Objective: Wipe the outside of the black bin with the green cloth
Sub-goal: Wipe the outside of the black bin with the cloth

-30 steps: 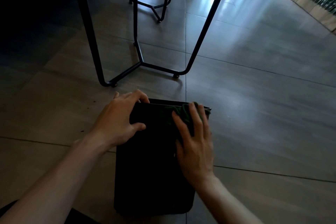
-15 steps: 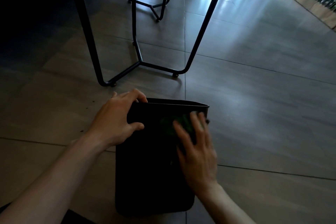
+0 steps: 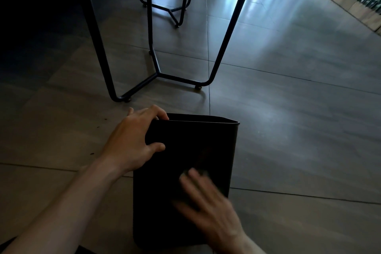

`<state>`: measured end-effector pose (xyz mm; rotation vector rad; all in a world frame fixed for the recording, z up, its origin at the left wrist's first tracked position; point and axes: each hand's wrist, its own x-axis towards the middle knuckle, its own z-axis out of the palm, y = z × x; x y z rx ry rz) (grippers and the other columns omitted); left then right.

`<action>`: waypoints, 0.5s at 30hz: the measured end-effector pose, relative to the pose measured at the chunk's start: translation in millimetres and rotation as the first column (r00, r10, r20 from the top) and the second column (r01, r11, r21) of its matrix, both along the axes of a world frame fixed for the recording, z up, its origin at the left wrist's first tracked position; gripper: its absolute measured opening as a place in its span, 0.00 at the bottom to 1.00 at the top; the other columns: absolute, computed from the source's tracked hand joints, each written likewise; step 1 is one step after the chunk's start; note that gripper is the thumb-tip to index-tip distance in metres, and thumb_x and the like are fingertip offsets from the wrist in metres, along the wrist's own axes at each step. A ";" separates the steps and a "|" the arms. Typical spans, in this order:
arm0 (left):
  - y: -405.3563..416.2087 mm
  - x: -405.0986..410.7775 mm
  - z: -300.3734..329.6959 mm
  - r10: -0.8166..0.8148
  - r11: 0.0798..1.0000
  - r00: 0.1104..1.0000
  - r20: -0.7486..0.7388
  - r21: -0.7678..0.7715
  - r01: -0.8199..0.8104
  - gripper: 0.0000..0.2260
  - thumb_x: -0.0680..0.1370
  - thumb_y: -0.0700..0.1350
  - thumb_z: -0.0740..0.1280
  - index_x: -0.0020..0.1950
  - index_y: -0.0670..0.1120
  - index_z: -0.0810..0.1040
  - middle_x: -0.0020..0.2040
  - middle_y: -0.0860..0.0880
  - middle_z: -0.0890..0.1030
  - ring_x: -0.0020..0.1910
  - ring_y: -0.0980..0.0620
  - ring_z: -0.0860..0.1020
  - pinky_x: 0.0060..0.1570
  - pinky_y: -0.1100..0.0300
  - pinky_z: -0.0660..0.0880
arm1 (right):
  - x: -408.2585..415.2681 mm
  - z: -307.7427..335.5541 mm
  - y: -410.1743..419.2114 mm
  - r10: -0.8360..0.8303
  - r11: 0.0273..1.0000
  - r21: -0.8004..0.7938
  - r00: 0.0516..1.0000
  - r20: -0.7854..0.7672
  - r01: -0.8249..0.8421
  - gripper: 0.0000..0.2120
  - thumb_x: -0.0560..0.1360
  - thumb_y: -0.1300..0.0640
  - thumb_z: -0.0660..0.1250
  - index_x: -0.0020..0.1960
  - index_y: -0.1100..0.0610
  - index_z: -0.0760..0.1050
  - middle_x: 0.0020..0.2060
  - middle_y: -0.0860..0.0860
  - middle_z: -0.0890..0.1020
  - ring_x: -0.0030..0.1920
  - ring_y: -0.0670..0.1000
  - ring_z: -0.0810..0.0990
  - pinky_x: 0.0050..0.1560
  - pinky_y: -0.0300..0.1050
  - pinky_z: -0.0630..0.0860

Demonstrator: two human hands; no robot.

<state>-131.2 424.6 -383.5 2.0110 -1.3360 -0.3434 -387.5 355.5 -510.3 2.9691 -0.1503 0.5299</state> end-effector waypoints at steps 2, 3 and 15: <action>-1.2 -1.1 0.8 0.007 1.000 1.000 -0.008 0.004 -0.007 0.26 0.64 0.44 0.82 0.54 0.60 0.73 0.49 0.67 0.76 0.54 0.78 0.68 0.68 0.36 0.69 | 18.3 28.4 -22.7 -0.309 0.934 0.241 0.934 0.178 0.263 0.24 0.79 0.57 0.66 0.75 0.45 0.70 0.79 0.56 0.62 0.81 0.61 0.57 0.66 0.63 0.77; -1.6 -0.9 1.3 0.004 1.000 1.000 -0.008 0.008 -0.004 0.26 0.64 0.44 0.82 0.54 0.60 0.73 0.49 0.67 0.76 0.54 0.78 0.68 0.68 0.36 0.70 | 30.3 41.5 -30.7 -0.451 0.866 0.343 0.865 0.220 0.364 0.25 0.79 0.56 0.66 0.75 0.45 0.69 0.80 0.56 0.62 0.82 0.60 0.56 0.63 0.64 0.78; -4.6 0.4 -1.3 -0.027 1.000 0.999 0.026 -0.004 0.027 0.27 0.63 0.45 0.82 0.54 0.60 0.73 0.50 0.66 0.76 0.53 0.62 0.76 0.74 0.39 0.63 | -2.4 -23.9 27.1 0.116 0.980 -0.143 0.979 -0.168 -0.140 0.18 0.88 0.54 0.51 0.74 0.41 0.67 0.81 0.57 0.59 0.81 0.64 0.54 0.74 0.54 0.69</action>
